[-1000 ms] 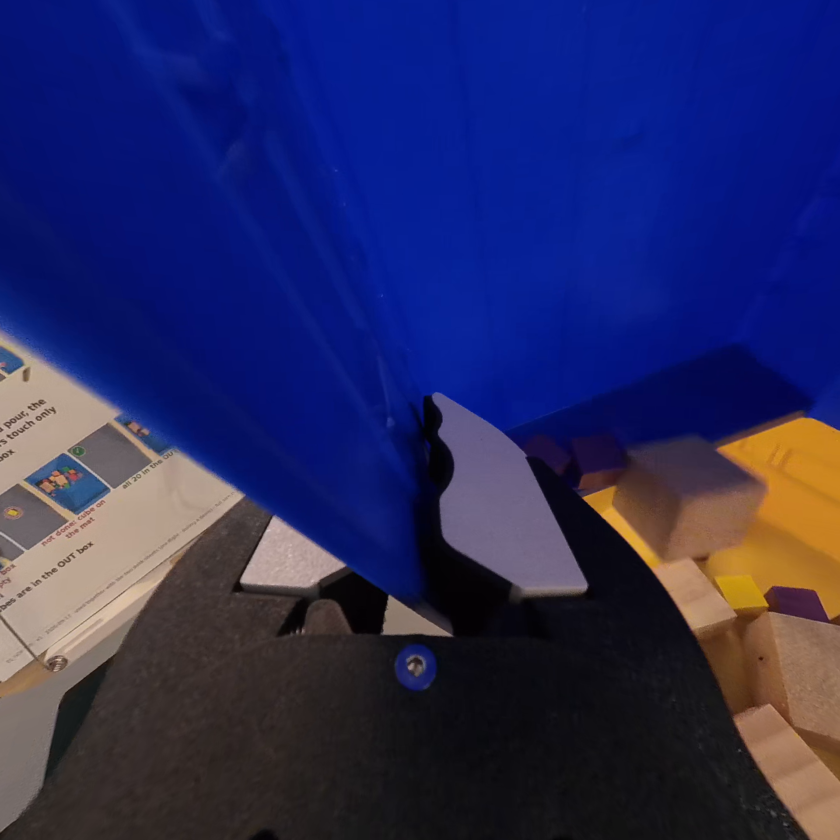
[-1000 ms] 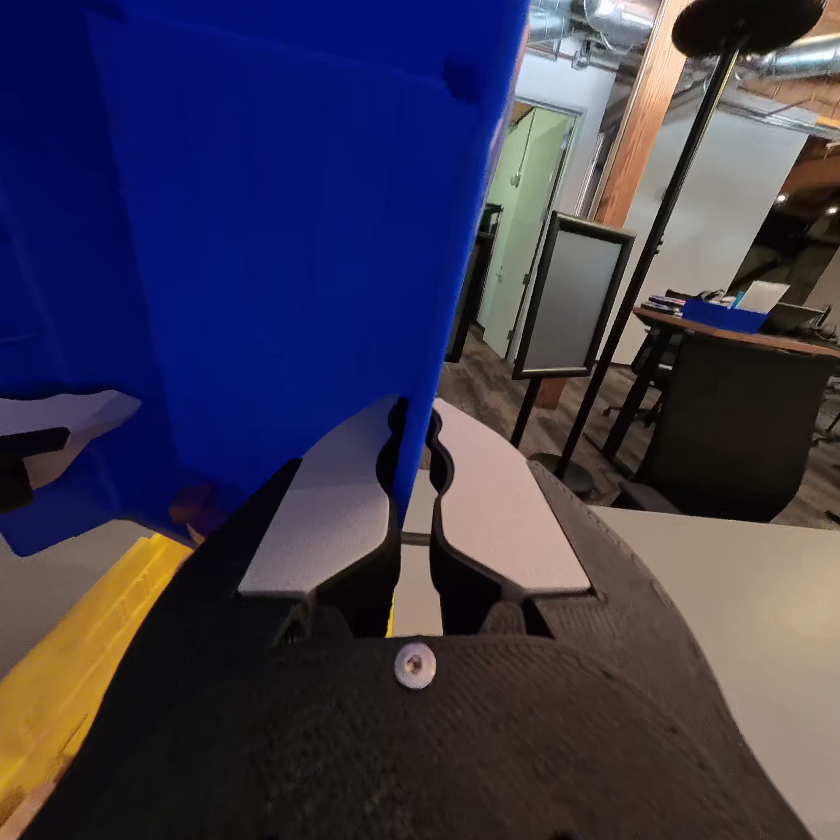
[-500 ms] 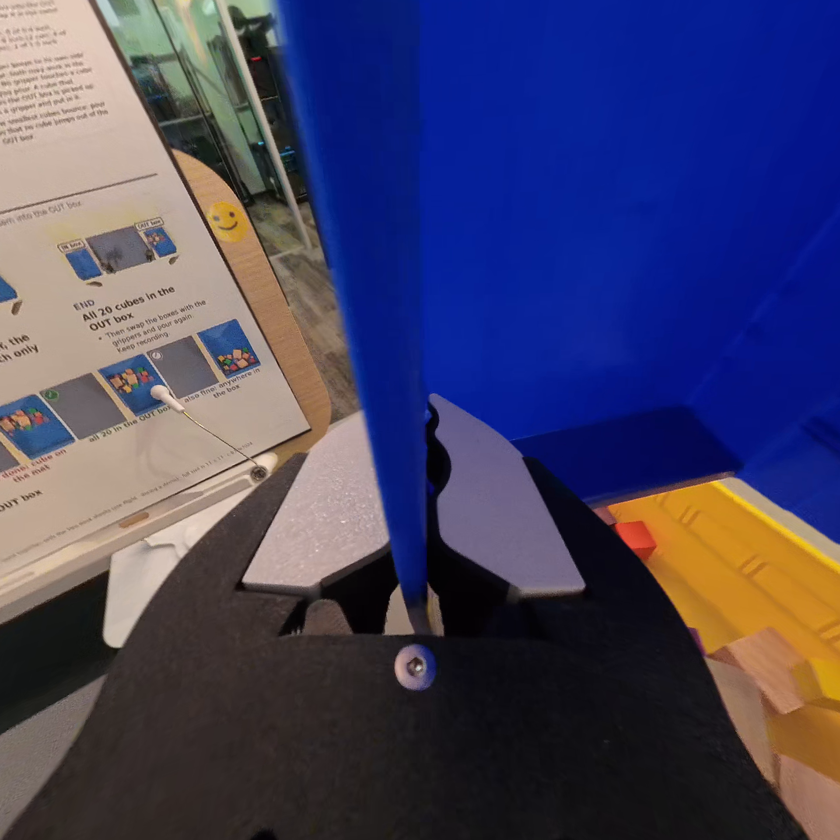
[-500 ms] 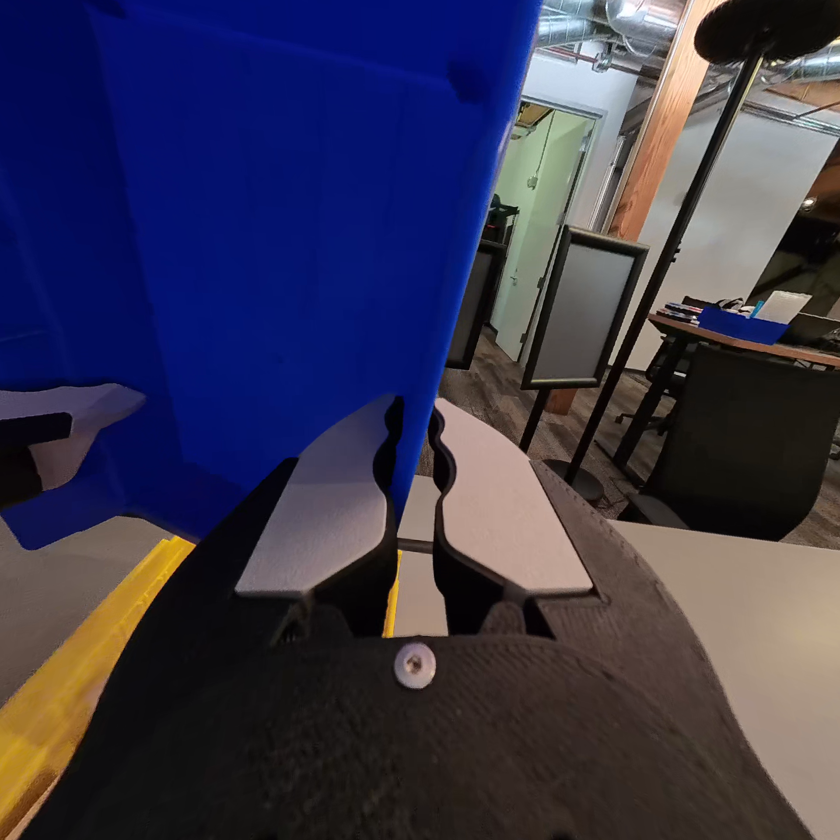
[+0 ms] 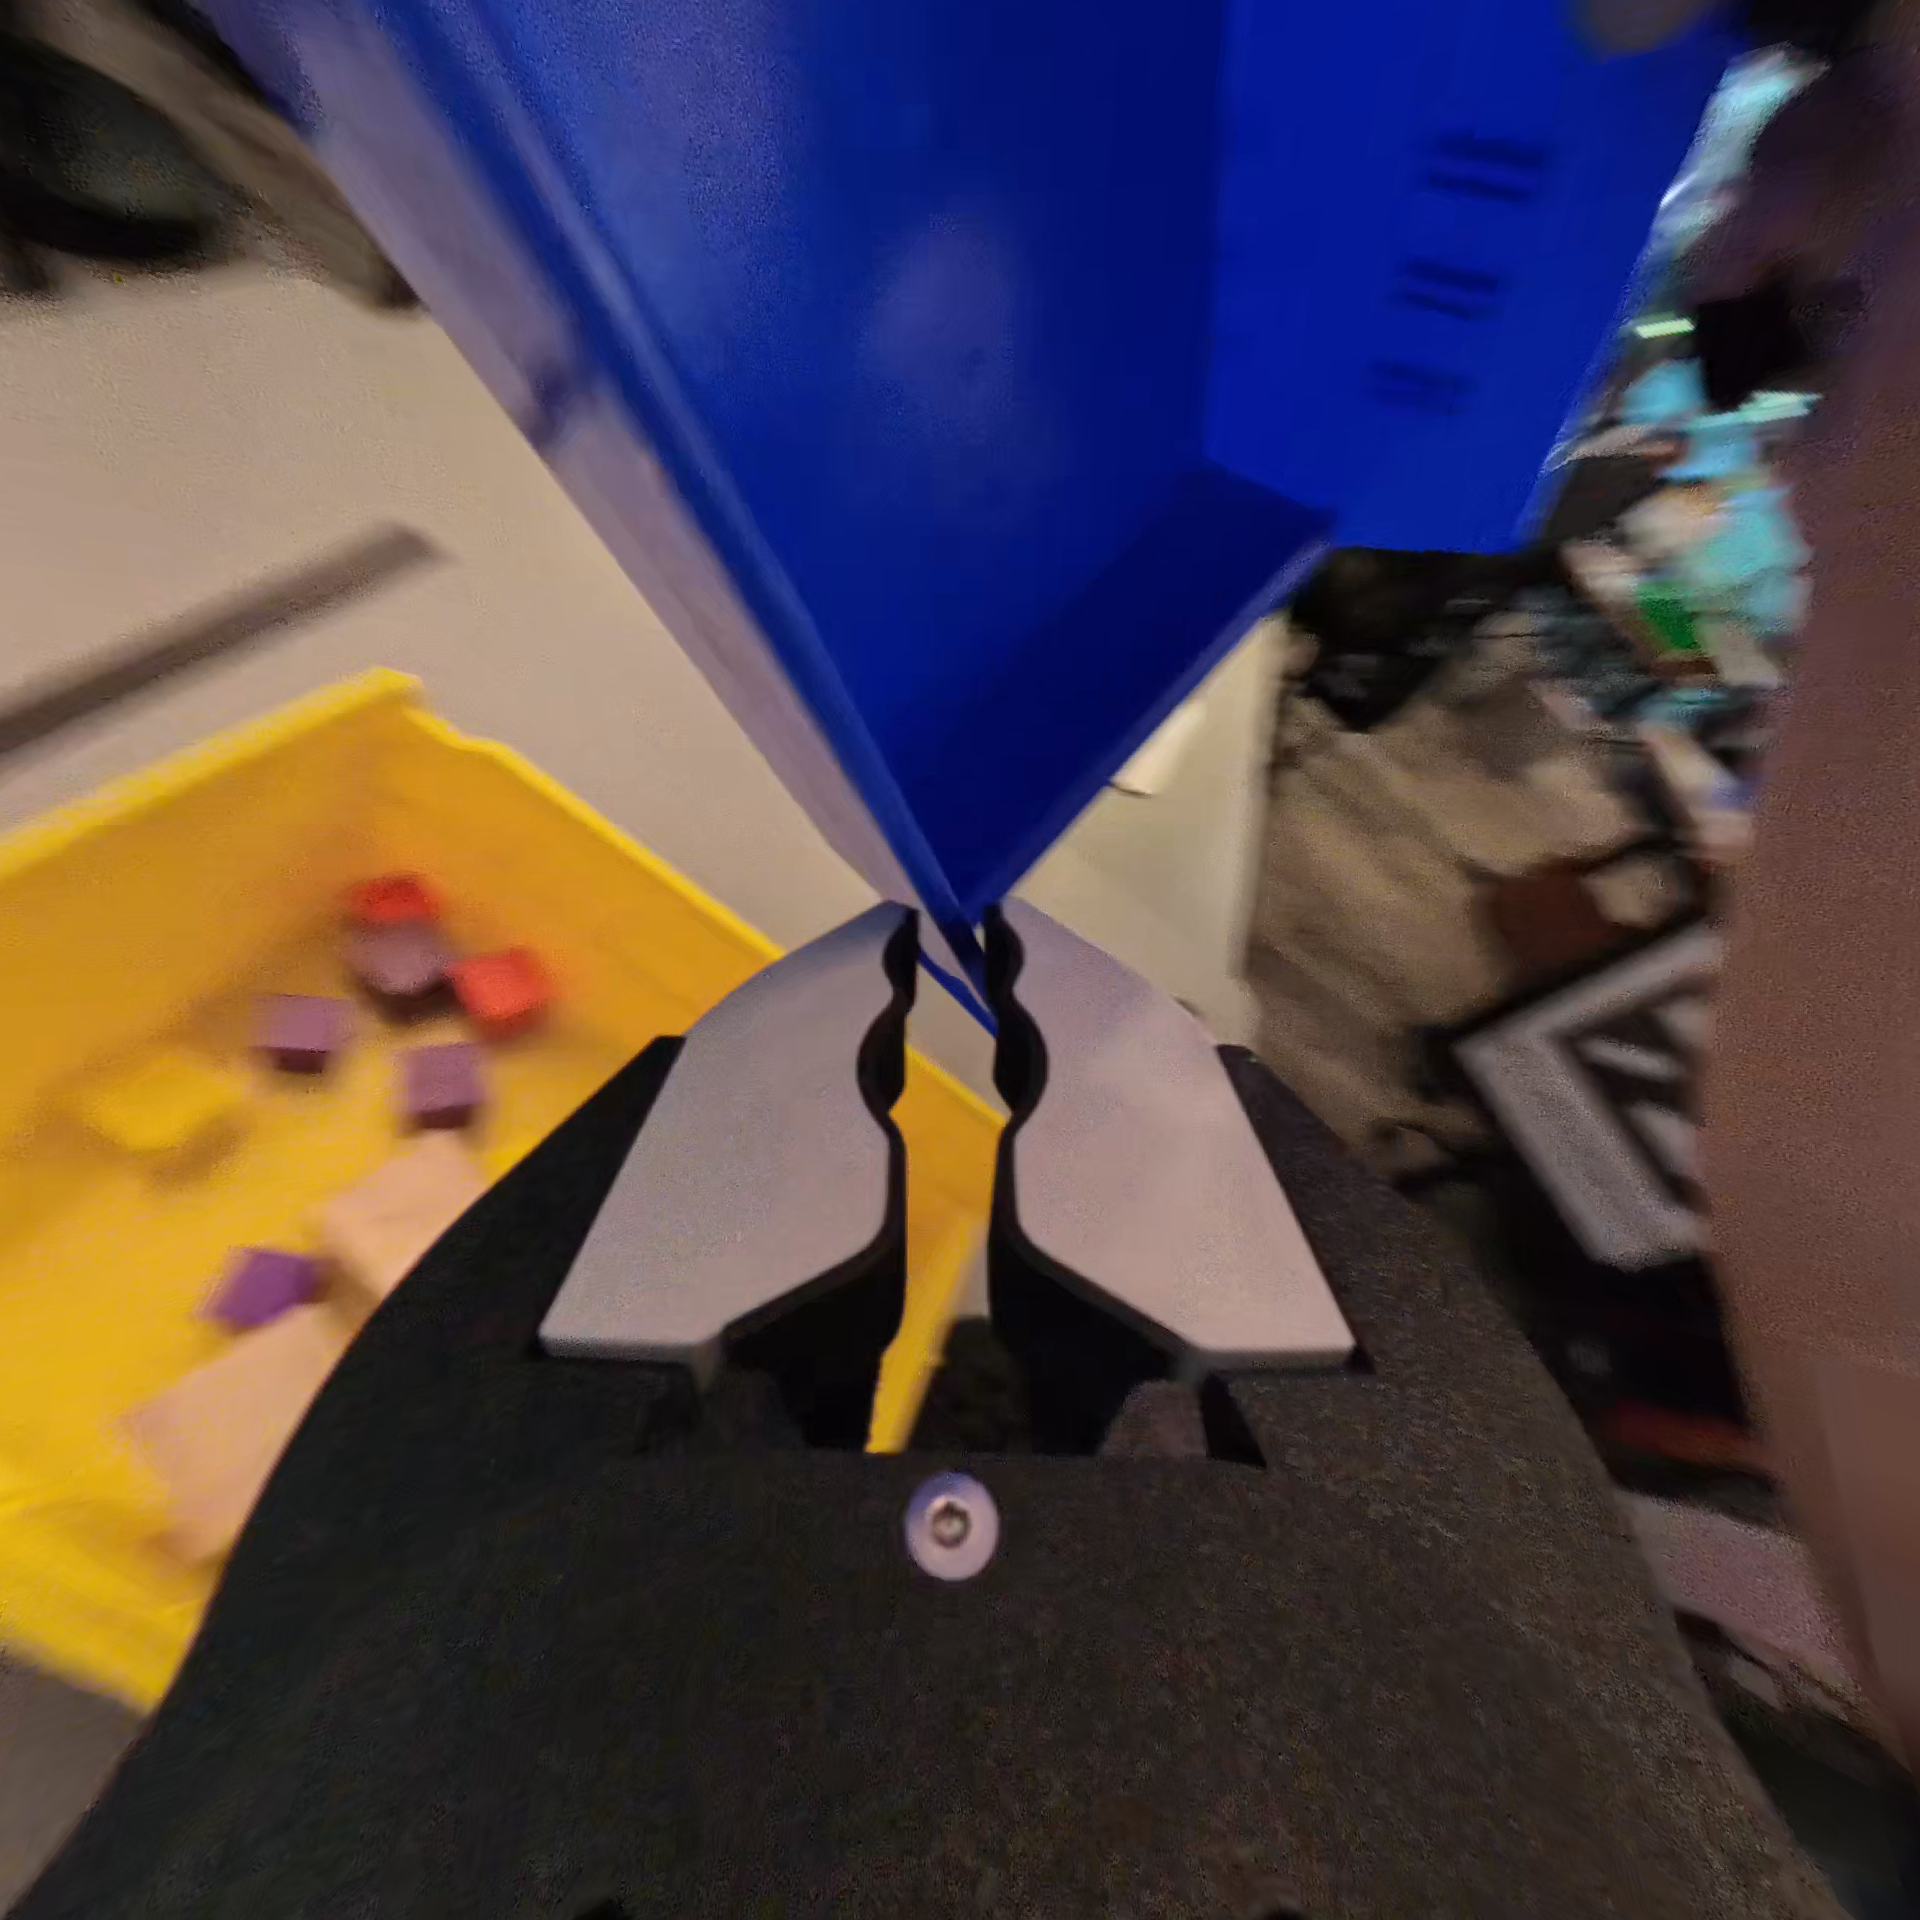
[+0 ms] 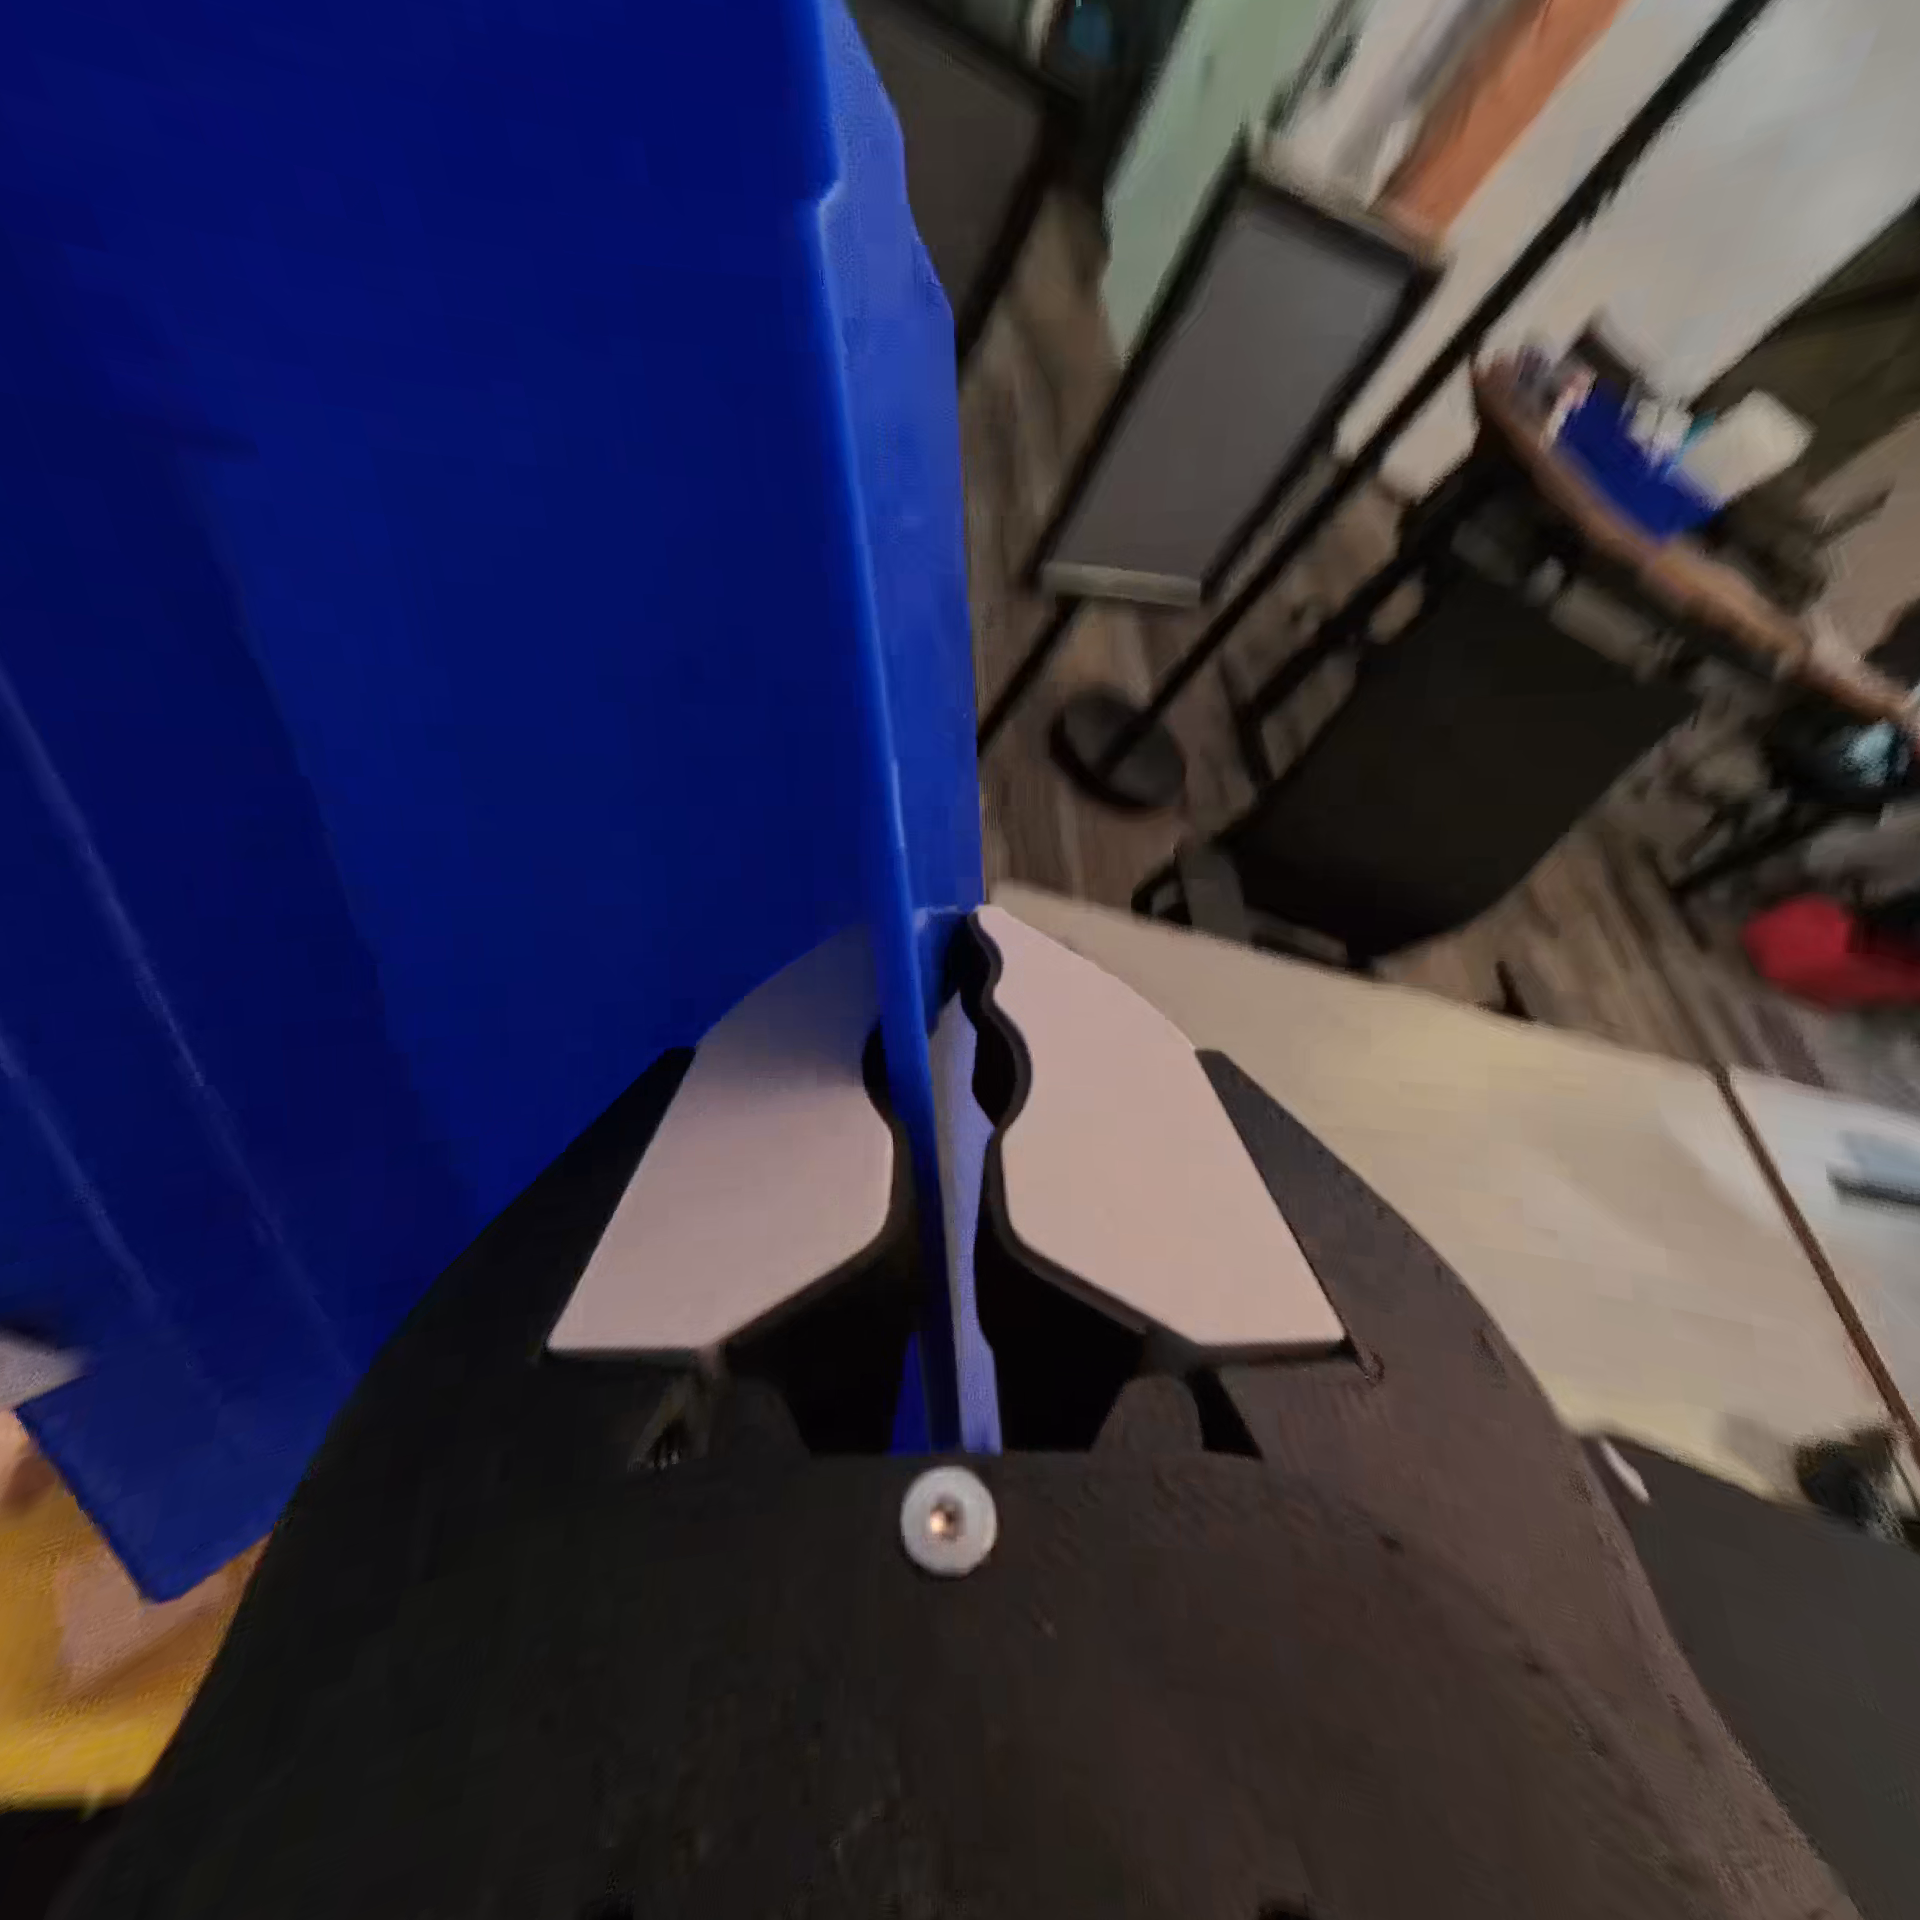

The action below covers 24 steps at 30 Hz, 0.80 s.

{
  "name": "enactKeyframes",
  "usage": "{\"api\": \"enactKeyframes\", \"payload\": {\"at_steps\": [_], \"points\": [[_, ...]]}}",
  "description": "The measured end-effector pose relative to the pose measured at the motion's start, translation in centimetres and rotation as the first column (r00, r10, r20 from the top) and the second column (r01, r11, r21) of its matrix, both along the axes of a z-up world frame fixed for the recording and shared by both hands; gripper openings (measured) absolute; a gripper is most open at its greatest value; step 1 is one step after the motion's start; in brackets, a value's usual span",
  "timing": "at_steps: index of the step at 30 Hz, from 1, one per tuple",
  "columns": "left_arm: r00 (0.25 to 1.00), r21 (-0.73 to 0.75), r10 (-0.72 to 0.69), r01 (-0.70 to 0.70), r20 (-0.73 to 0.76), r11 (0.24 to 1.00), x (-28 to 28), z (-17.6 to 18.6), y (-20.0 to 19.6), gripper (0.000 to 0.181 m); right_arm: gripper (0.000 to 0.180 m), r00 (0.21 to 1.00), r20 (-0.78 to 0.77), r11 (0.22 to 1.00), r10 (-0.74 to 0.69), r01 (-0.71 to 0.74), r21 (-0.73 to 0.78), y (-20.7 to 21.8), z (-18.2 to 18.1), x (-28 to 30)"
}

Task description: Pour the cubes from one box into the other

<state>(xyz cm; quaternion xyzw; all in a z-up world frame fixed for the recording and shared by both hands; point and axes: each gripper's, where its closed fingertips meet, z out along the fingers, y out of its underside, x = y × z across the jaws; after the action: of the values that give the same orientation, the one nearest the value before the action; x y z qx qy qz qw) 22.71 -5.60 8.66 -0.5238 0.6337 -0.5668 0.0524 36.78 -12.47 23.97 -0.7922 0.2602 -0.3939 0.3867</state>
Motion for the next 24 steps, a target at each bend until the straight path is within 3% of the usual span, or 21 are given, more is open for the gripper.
{"api": "enactKeyframes", "payload": {"at_steps": [2,3,5,8,10,16,21,24], "points": [[0.996,-0.051,-0.044,0.040,-0.083,0.998,-1.8,-0.9,-0.3,0.005,0.006,0.991,-0.105,0.994,-0.083,0.075,-0.078,-3.1,-1.7,1.4],[0.992,-0.015,-0.040,0.039,-0.121,0.999,-2.4,-2.1,0.3,0.011,0.006,0.983,-0.138,0.989,-0.121,0.107,-0.105,-4.8,-2.7,2.0],[0.984,0.176,0.059,-0.030,-0.167,0.984,-3.0,-5.1,3.6,0.023,0.007,0.961,-0.207,0.977,-0.182,0.154,-0.146,-7.7,-5.0,2.8],[0.958,0.545,0.248,-0.132,-0.145,0.828,-4.4,-9.1,9.9,0.040,0.007,0.910,-0.341,0.962,-0.235,0.167,-0.216,-11.1,-9.8,3.1],[0.940,0.639,0.282,-0.097,-0.193,0.763,-6.4,-11.0,11.4,0.050,0.007,0.871,-0.419,0.955,-0.255,0.159,-0.249,-12.7,-13.1,3.2],[0.894,0.502,0.263,-0.050,-0.364,0.863,-8.5,-15.2,9.9,0.058,0.007,0.795,-0.521,0.939,-0.312,0.176,-0.294,-16.0,-20.3,3.5],[0.845,0.420,0.225,0.000,-0.486,0.908,-8.6,-16.9,8.9,0.050,0.006,0.744,-0.584,0.938,-0.324,0.172,-0.301,-16.8,-23.8,3.0],[0.820,0.452,0.229,0.041,-0.525,0.891,-8.9,-17.5,8.7,0.055,0.005,0.705,-0.632,0.943,-0.320,0.177,-0.280,-17.2,-25.4,2.8]]}}
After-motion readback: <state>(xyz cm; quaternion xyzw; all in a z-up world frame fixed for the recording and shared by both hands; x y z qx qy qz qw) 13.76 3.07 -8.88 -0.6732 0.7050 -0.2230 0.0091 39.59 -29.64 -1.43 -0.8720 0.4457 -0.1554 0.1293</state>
